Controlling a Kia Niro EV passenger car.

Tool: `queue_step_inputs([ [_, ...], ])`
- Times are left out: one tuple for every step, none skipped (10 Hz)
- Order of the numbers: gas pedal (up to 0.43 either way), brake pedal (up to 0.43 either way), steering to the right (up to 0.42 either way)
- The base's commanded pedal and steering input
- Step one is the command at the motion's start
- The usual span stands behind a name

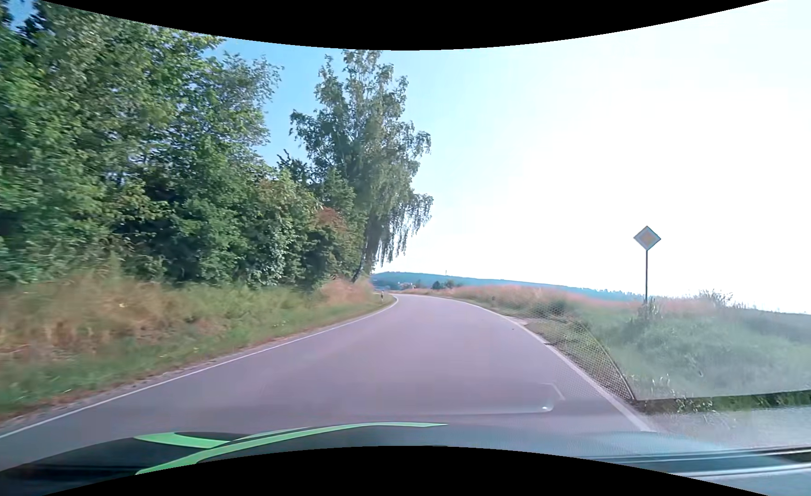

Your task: Follow the waypoints while adhering to traffic rules and regulations

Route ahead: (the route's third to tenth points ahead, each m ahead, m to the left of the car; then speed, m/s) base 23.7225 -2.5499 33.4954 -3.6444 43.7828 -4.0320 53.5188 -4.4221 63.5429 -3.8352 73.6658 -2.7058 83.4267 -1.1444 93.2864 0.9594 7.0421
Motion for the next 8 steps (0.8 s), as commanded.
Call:
queue_step_inputs([
  [0.28,0.0,0.156],
  [0.28,0.0,0.14],
  [0.287,0.0,0.127],
  [0.287,0.0,0.108],
  [0.287,0.0,0.087],
  [0.311,0.0,0.07],
  [0.311,0.0,0.051],
  [0.311,0.0,0.038],
])
